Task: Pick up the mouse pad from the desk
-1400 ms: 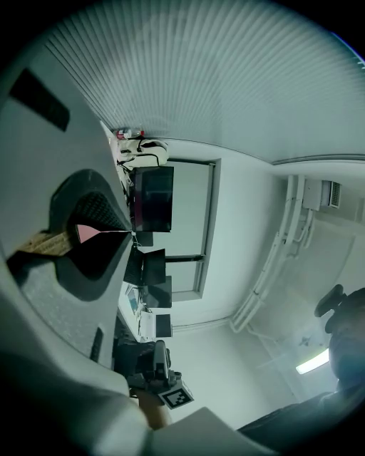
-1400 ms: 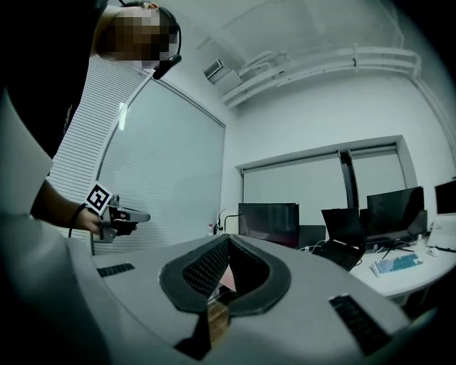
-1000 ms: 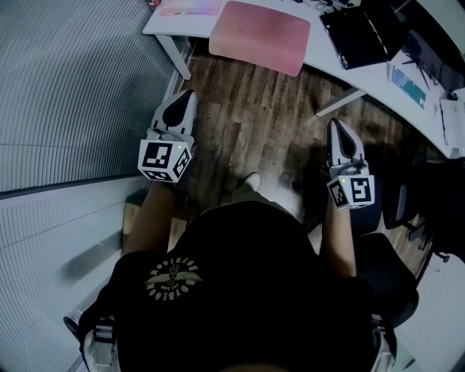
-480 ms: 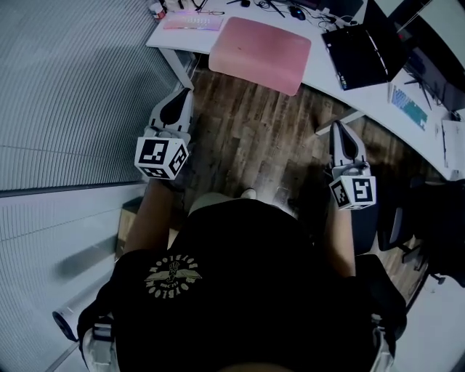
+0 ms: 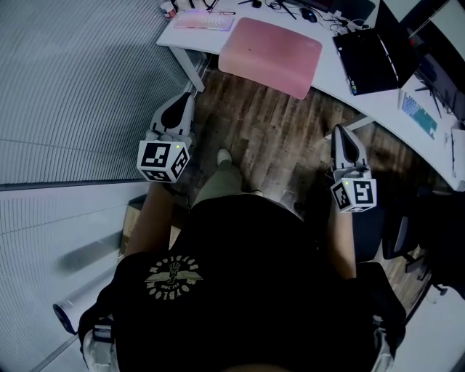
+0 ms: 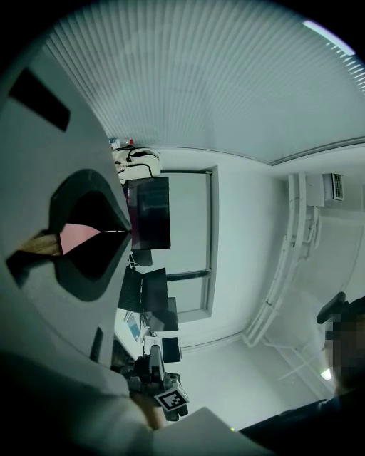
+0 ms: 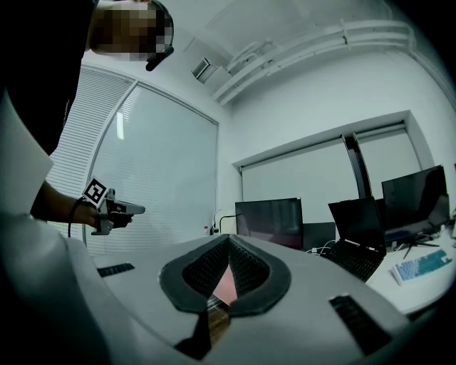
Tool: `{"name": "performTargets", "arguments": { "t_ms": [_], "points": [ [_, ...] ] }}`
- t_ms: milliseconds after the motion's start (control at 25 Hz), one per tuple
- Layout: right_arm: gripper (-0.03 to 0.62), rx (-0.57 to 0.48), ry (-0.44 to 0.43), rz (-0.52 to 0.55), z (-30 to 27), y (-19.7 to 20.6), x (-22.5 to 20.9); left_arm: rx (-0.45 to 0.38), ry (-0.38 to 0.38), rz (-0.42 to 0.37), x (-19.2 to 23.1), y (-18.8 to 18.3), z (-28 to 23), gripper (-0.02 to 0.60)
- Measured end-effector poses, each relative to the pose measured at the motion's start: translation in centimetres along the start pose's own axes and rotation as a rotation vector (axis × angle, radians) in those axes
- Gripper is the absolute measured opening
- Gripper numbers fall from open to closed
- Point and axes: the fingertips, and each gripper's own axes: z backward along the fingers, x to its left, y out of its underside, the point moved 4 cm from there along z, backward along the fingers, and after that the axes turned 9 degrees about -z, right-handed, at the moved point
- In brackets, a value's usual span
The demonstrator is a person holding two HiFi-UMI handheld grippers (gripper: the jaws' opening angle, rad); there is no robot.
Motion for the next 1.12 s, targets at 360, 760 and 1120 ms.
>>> {"name": "performTargets", "arguments": {
  "t_ms": [360,760,1120],
  "points": [
    [-0.003,0.030,0.039,0.010,-2.1,0.5,-0.8,-0.017,0.056,0.043,1.0,1.1,-4.3,0.012],
    [-0.003,0.063,0.060,-0.004,-8.1,1.2,-1.7,-0.006,0.140,0.075,3.7,2.6,-10.4,0.011],
    [-0.003,0.090,0.084,-0.011,-13.3,2.0,-3.1,0.041,0.180,0.078,6.4,4.7,-15.8,0.012]
  ]
}}
